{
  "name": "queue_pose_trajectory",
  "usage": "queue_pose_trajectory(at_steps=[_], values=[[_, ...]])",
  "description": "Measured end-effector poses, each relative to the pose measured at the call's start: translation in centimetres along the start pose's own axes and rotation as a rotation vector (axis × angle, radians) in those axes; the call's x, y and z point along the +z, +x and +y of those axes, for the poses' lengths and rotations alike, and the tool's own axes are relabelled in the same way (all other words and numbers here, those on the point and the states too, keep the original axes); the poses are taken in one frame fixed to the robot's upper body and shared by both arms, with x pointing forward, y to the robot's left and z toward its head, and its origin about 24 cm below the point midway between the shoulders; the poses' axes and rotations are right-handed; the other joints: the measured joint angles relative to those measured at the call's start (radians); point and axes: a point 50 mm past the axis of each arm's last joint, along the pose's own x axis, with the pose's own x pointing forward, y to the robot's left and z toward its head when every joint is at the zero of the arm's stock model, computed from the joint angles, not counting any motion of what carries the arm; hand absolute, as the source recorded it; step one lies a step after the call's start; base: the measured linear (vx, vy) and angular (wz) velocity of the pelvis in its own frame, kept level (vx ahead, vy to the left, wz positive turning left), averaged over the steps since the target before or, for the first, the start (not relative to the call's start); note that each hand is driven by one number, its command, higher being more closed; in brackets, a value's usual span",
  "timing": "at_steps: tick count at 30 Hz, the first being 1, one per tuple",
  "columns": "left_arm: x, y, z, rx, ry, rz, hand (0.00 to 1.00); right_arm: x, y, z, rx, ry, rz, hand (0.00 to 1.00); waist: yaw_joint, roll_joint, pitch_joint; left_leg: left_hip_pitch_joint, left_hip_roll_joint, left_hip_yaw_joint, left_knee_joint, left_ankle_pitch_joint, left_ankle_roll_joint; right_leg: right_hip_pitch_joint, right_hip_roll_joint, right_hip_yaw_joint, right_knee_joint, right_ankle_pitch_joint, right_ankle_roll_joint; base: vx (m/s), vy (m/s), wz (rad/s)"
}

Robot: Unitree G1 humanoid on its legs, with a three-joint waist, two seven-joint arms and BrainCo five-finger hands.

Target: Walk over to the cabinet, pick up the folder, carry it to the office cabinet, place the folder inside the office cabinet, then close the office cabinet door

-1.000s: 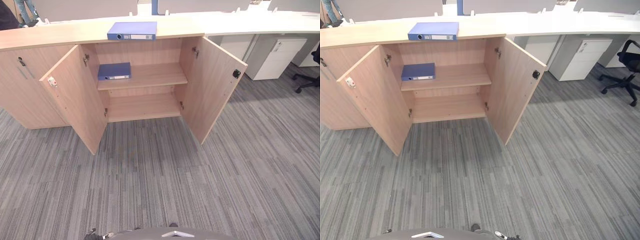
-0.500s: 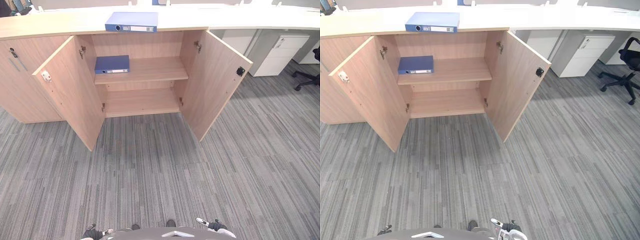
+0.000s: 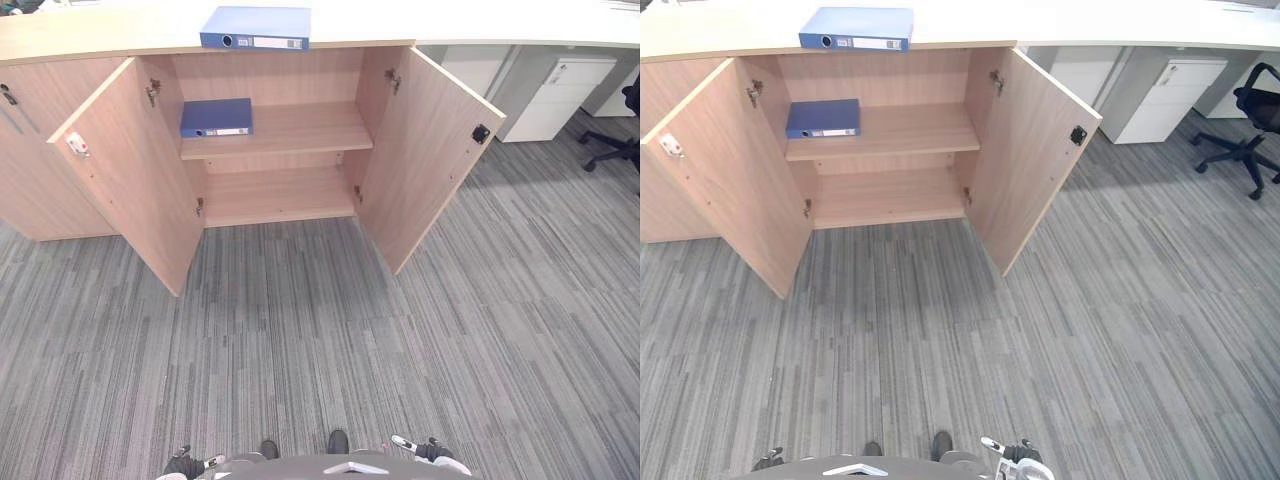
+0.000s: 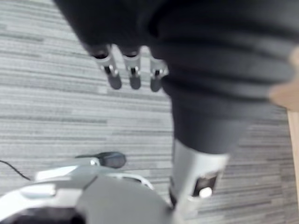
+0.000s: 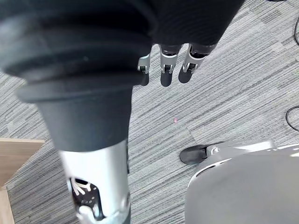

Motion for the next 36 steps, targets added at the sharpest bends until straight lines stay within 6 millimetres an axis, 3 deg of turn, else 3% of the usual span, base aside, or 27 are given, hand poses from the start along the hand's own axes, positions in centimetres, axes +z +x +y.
queue_pose_trajectory(at_steps=[4, 6, 7, 8, 10, 12, 14, 16, 19, 20, 22, 24, 27, 29, 31, 32, 34, 35, 36], values=[[0.8, 0.1, 0.2, 0.005, 0.003, -0.022, 0.0, 0.5, 0.1, 0.7, 0.016, -0.008, -0.014, 0.0, 0.01, -0.01, 0.01, -0.063, 0.006, 0.026, 0.111, -0.07, 0.018, -0.057, -0.008, 0.03, 0.064, -0.031, 0.018, 0.04, 0.024, -0.22], [1.1, 0.2, -0.1, -0.002, 0.004, -0.033, 0.0, 1.0, 0.1, 0.6, 0.014, -0.008, -0.028, 0.0, 0.007, 0.001, 0.031, -0.073, 0.006, 0.03, 0.171, -0.12, 0.033, -0.125, -0.027, 0.031, 0.254, -0.121, 0.049, 0.06, 0.062, -0.07], [1.1, 0.2, -0.1, -0.003, 0.006, -0.034, 0.0, 1.0, 0.1, 0.5, 0.013, -0.009, -0.029, 0.0, 0.007, 0.003, 0.034, -0.072, 0.006, 0.03, 0.174, -0.126, 0.034, -0.139, -0.031, 0.026, 0.292, -0.132, 0.054, 0.03, 0.079, 0.03], [1.3, 0.2, -0.3, -0.009, 0.013, -0.038, 0.0, 1.3, 0.1, 0.4, 0.01, -0.01, -0.041, 0.0, 0.007, 0.009, 0.043, -0.059, 0.003, 0.027, 0.181, -0.138, 0.046, -0.214, -0.054, -0.012, 0.476, -0.162, 0.051, 0.09, 0.087, 0.07], [1.5, 0.3, -0.2, -0.006, 0.014, -0.043, 0.0, 1.6, 0.2, 0.1, 0.004, -0.013, -0.046, 0.0, 0.003, 0.012, 0.059, -0.012, -0.006, 0.017, 0.174, -0.146, 0.058, -0.285, -0.09, -0.069, 0.652, -0.212, 0.036, 0.19, 0.076, 0.12], [1.6, 0.3, -0.2, -0.005, 0.01, -0.046, 0.0, 1.7, 0.2, 0.3, 0.007, -0.013, -0.05, 0.0, -0.008, 0.012, 0.06, 0.033, 0.01, -0.008, 0.151, -0.16, 0.052, -0.319, -0.09, -0.13, 0.66, -0.273, 0.032, 0.24, 0.023, 0.23], [1.8, 0.3, -0.2, -0.006, 0.006, -0.048, 0.0, 2.1, 0.3, 0.4, 0.009, -0.013, -0.057, 0.0, -0.012, 0.014, 0.062, 0.054, 0.025, -0.021, 0.13, -0.167, 0.044, -0.354, -0.073, -0.155, 0.61, -0.27, 0.028, 0.32, -0.051, 0.26], [2.1, 0.4, -0.4, -0.01, 0.003, -0.056, 0.0, 2.4, 0.3, 0.5, 0.013, -0.012, -0.066, 0.0, -0.026, 0.02, 0.068, 0.075, 0.047, -0.046, 0.113, -0.186, 0.014, -0.381, -0.033, -0.155, 0.485, -0.211, 0.0, 0.32, -0.088, 0.44], [2.0, 0.4, -0.4, -0.008, -0.01, -0.049, 0.0, 1.4, 0.2, 0.1, 0.002, -0.008, -0.042, 0.0, -0.043, 0.016, 0.069, 0.149, 0.056, -0.1, 0.103, -0.233, -0.052, -0.36, -0.037, -0.151, 0.464, -0.12, -0.054, 0.39, -0.184, 0.62], [2.1, 0.3, -1.1, -0.022, -0.022, -0.053, 0.0, 1.5, 0.2, -0.3, -0.006, -0.013, -0.045, 0.0, -0.043, 0.039, 0.059, 0.148, 0.084, -0.105, 0.127, -0.24, -0.065, -0.356, -0.026, -0.171, 0.477, -0.143, -0.059, 0.49, -0.237, 0.52], [2.5, 0.3, -1.7, -0.033, -0.054, -0.072, 0.0, 2.1, 0.3, -0.3, -0.008, -0.013, -0.067, 0.0, -0.037, 0.061, 0.067, 0.052, 0.118, -0.085, 0.348, -0.252, -0.11, -0.313, -0.005, -0.19, 0.456, -0.176, -0.088, 0.53, -0.268, 0.22], [2.7, 0.3, -1.4, -0.013, -0.129, -0.078, 0.0, 2.5, 0.2, -0.3, -0.006, 0.0, -0.091, 0.0, -0.036, 0.07, 0.08, -0.104, 0.198, -0.037, 0.77, -0.235, -0.139, -0.197, 0.026, -0.195, 0.374, -0.187, -0.098, 0.52, -0.244, 0.11], [4.1, 0.3, -1.0, -0.001, -0.162, -0.136, 0.0, 2.4, 0.0, 0.2, 0.008, 0.045, -0.1, 0.0, -0.002, 0.052, 0.095, -0.238, 0.301, 0.077, 1.037, -0.254, -0.109, -0.047, 0.05, -0.184, 0.301, -0.204, -0.116, 0.4, -0.178, -0.11], [4.7, 0.3, -1.3, -0.009, -0.172, -0.154, 0.0, 2.9, -0.1, 1.0, 0.026, 0.07, -0.115, 0.0, 0.013, 0.056, 0.094, -0.334, 0.314, 0.111, 1.008, -0.261, -0.099, 0.007, 0.054, -0.171, 0.239, -0.212, -0.107, 0.29, -0.054, -0.22], [5.0, 0.3, -1.5, -0.015, -0.178, -0.164, 0.0, 3.0, -0.1, 1.6, 0.037, 0.095, -0.114, 0.0, 0.029, 0.055, 0.095, -0.397, 0.296, 0.131, 0.864, -0.26, -0.1, 0.04, 0.049, -0.15, 0.204, -0.209, -0.101, 0.28, 0.036, -0.32], [5.3, 0.3, -1.6, -0.018, -0.179, -0.172, 0.0, 2.8, -0.2, 1.8, 0.037, 0.108, -0.107, 0.0, 0.038, 0.052, 0.096, -0.416, 0.266, 0.127, 0.719, -0.251, -0.097, 0.065, 0.038, -0.141, 0.181, -0.21, -0.089, 0.29, 0.12, -0.33], [5.3, 0.3, -1.7, -0.017, -0.171, -0.172, 0.0, 2.6, -0.2, 1.7, 0.031, 0.117, -0.101, 0.0, 0.041, 0.047, 0.094, -0.408, 0.208, 0.083, 0.477, -0.17, -0.095, 0.099, 0.017, -0.124, 0.145, -0.218, -0.054, 0.33, 0.195, -0.34], [5.1, 0.3, -1.7, -0.017, -0.167, -0.164, 0.0, 2.2, -0.1, 1.7, 0.031, 0.113, -0.082, 0.0, 0.045, 0.044, 0.091, -0.399, 0.181, 0.051, 0.399, -0.066, -0.081, 0.12, 0.003, -0.109, 0.129, -0.228, -0.028, 0.24, 0.18, -0.34], [5.0, 0.4, -1.6, -0.015, -0.167, -0.16, 0.0, 1.9, -0.1, 1.8, 0.032, 0.111, -0.069, 0.0, 0.048, 0.037, 0.086, -0.388, 0.166, 0.048, 0.389, -0.024, -0.059, 0.127, -0.008, -0.096, 0.128, -0.237, -0.015, 0.34, 0.269, -0.42]])
